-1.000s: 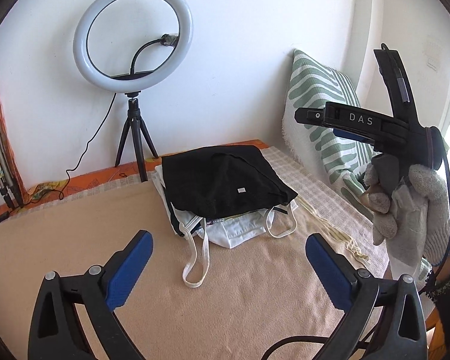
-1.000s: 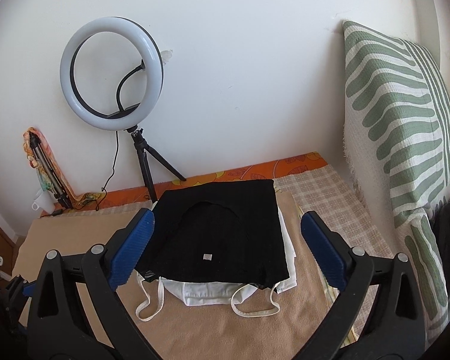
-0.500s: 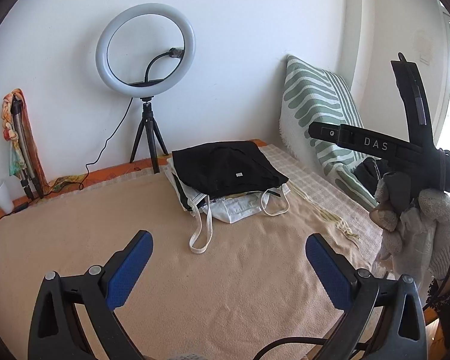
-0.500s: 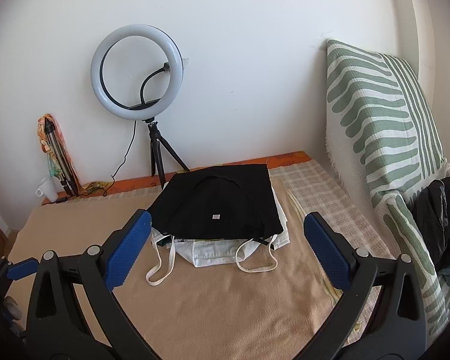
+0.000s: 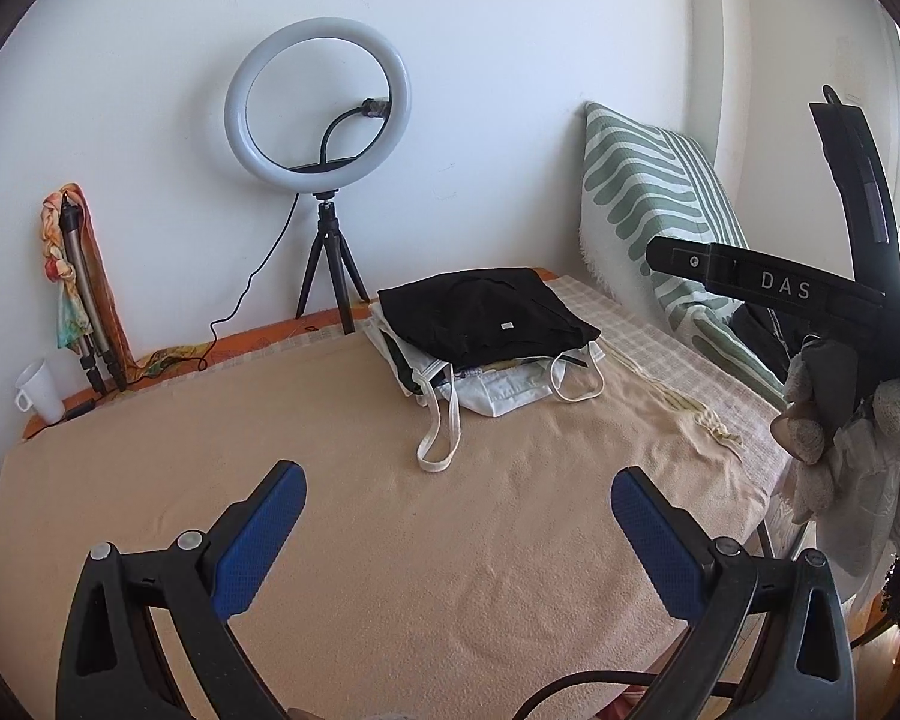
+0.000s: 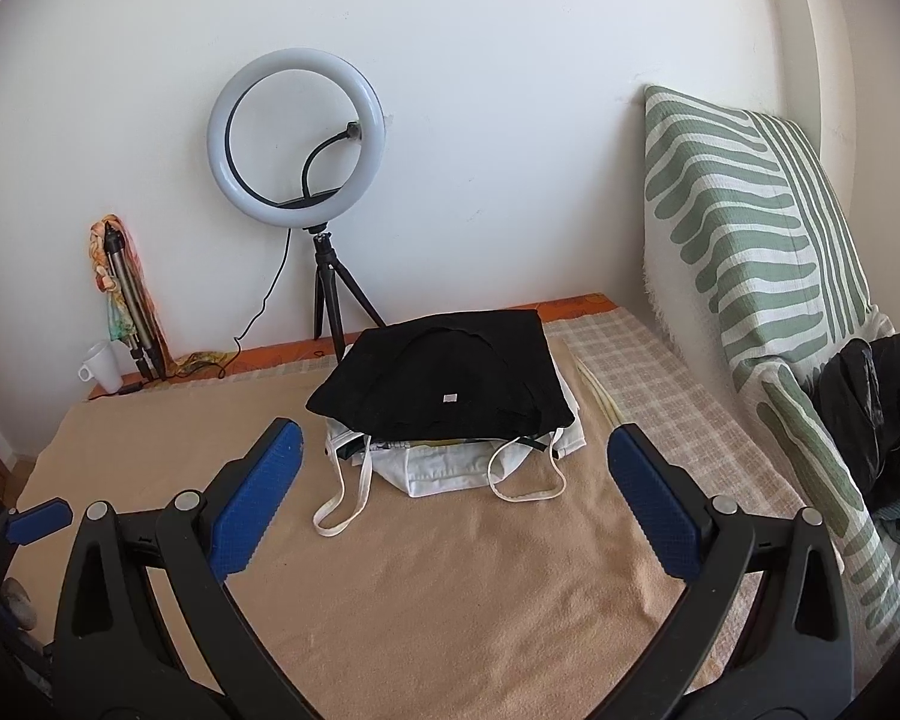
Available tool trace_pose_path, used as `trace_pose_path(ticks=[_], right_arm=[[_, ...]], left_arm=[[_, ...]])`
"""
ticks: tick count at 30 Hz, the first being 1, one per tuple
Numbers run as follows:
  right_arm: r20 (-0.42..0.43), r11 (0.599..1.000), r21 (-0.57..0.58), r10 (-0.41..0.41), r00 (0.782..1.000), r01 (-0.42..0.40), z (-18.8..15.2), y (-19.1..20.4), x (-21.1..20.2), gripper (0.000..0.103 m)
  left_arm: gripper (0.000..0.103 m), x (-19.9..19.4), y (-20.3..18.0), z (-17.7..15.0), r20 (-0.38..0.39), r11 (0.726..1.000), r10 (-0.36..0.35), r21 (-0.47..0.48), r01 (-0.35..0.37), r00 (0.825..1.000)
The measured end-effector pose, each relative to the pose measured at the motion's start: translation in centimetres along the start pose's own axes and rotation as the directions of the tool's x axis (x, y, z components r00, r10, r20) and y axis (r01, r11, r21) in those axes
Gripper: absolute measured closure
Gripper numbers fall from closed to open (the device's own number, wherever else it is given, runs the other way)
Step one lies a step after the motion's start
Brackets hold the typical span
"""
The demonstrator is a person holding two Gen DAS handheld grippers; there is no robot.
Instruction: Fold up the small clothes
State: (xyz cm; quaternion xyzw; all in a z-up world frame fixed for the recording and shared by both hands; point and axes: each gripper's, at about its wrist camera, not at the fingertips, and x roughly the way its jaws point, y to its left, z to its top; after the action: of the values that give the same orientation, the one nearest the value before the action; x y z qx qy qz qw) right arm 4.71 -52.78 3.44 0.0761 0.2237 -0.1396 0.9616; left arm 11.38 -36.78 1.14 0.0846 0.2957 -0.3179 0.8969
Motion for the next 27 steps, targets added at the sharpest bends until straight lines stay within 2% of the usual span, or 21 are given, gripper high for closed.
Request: trace_pose_path(ticks=[4, 15, 27], right_arm=[[0.022, 1.000, -0.013, -0.007, 1.000, 0.008, -0.8, 0.5, -0.6, 0.000], [-0.036, 1.000, -0.004, 0.021, 0.999, -0.021, -3.1, 1.3, 0.5, 0.000], [-0.046, 0.999, -0.016, 0.027, 0.999, -0.028, -3.6, 2.4, 0.7, 0.000]], left_arm=[[0.000, -0.3, 0.0, -1.0, -0.010, 1.000, -0.004, -0.004, 0.004, 1.000], [0.000, -1.3, 0.4, -2.4, -0.008, 1.000, 0.007, -0.013, -0.007, 1.000], [0.000, -1.2, 1.6, -2.9, -0.017, 0.999, -0.011, -0.039, 0.010, 1.000]])
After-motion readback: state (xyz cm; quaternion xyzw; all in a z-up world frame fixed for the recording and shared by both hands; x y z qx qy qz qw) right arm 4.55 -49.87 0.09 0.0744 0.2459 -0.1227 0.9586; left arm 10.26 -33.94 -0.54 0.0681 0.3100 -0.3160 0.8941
